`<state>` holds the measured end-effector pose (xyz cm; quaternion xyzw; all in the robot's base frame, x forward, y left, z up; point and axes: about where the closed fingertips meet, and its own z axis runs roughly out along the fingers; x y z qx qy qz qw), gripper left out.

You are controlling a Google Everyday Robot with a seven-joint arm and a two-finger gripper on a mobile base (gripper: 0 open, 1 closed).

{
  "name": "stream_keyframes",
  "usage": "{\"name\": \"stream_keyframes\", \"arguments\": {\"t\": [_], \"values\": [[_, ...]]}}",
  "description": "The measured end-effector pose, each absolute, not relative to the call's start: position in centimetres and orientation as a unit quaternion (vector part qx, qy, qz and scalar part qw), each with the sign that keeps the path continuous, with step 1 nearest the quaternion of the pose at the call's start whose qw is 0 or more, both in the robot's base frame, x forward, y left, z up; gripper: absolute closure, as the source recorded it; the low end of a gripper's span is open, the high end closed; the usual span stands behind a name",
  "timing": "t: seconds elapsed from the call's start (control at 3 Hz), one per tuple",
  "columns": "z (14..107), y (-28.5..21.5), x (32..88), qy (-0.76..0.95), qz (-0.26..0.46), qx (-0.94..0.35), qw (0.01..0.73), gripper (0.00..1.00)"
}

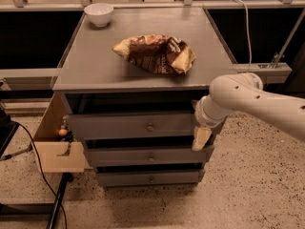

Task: Open top drawer

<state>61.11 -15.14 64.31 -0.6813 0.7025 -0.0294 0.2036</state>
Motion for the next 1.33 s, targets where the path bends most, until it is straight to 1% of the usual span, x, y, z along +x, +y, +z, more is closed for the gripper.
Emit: {"name": "stream_keyframes", "arguments": {"t": [0.67, 1.33], "values": [[62.6, -15.9, 61.4, 0.728, 0.011, -0.668, 0.152, 0.0], [62.7, -16.9, 59.2, 0.752, 0.054, -0.65, 0.092, 0.0]]}}
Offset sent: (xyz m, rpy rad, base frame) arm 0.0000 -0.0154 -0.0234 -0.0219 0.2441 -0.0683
